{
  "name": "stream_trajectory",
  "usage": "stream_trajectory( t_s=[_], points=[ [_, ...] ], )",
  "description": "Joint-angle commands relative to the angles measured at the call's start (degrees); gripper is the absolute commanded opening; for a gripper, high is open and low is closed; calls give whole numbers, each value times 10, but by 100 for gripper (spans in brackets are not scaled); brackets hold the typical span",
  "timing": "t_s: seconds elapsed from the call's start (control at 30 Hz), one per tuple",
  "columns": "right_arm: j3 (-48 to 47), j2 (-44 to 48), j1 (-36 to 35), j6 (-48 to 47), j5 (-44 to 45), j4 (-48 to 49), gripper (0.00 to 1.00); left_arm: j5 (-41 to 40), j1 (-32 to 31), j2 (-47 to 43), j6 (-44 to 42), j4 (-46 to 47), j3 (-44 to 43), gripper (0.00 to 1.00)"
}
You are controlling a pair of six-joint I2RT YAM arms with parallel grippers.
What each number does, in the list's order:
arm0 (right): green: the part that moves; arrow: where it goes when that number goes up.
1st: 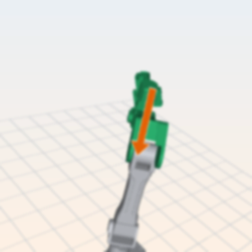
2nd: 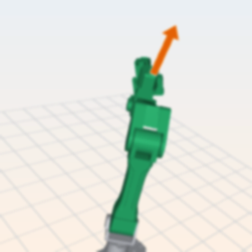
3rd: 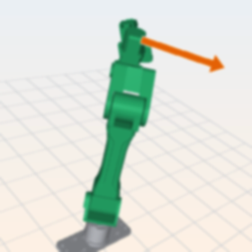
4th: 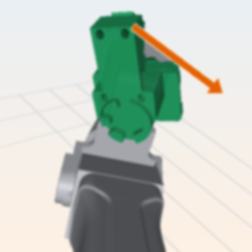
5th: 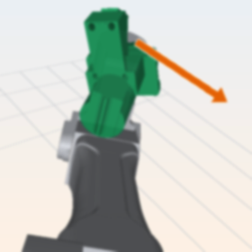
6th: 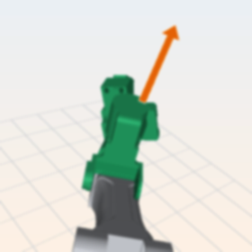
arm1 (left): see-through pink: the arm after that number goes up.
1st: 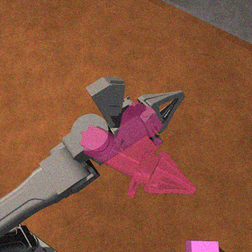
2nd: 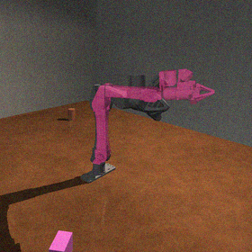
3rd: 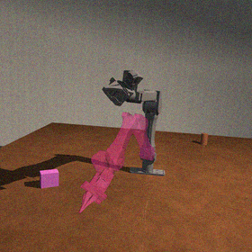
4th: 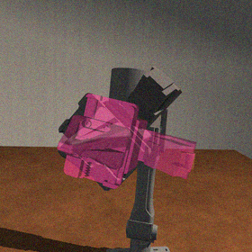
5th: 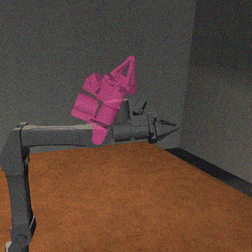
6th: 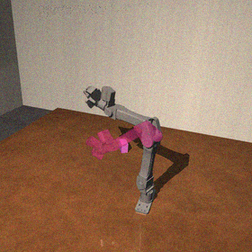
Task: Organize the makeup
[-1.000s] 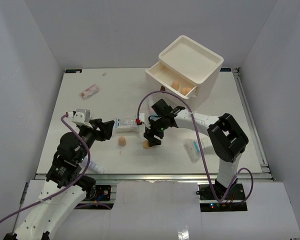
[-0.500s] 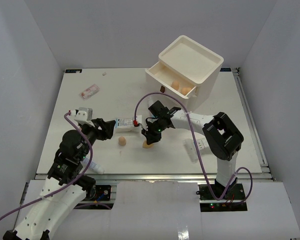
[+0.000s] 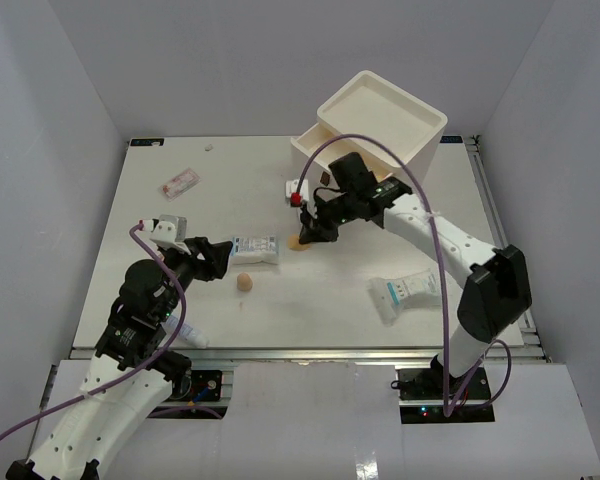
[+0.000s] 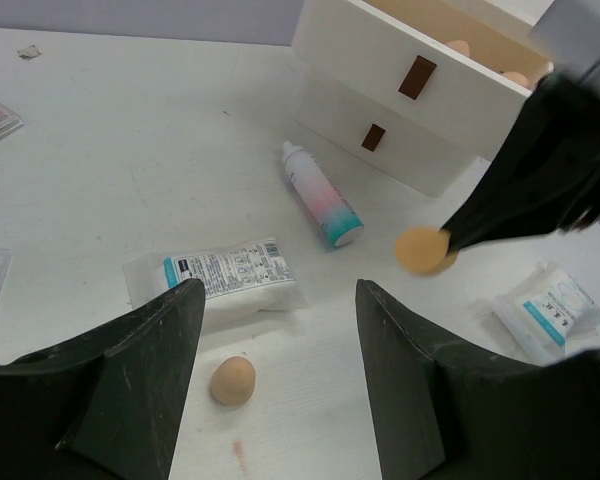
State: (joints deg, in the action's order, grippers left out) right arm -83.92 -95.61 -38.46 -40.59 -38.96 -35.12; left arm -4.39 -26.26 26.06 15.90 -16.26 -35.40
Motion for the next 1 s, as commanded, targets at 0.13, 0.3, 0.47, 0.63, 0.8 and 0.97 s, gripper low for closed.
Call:
stream_trajectory(
  t_s=[0.13, 0.3, 0.47, 0.63, 0.8, 0.97],
  points=[
    [-112, 75, 118, 114, 57, 55, 8, 27, 2, 9, -6, 9, -1, 73],
    [-102, 72, 173, 163, 136, 119, 14, 33, 2, 21, -5, 9, -2, 73],
    [-78, 49, 186, 177, 175, 168, 19, 35, 2, 27, -4, 9, -2, 73],
    [-107, 5, 186, 184, 187, 188, 23, 38, 2, 35, -3, 10, -2, 73],
    [-147, -44, 186, 191, 187, 184, 32, 43, 2, 43, -3, 10, -2, 73],
    [-160, -55, 186, 188, 182, 184, 50, 52, 2, 54, -2, 10, -2, 72]
  ],
)
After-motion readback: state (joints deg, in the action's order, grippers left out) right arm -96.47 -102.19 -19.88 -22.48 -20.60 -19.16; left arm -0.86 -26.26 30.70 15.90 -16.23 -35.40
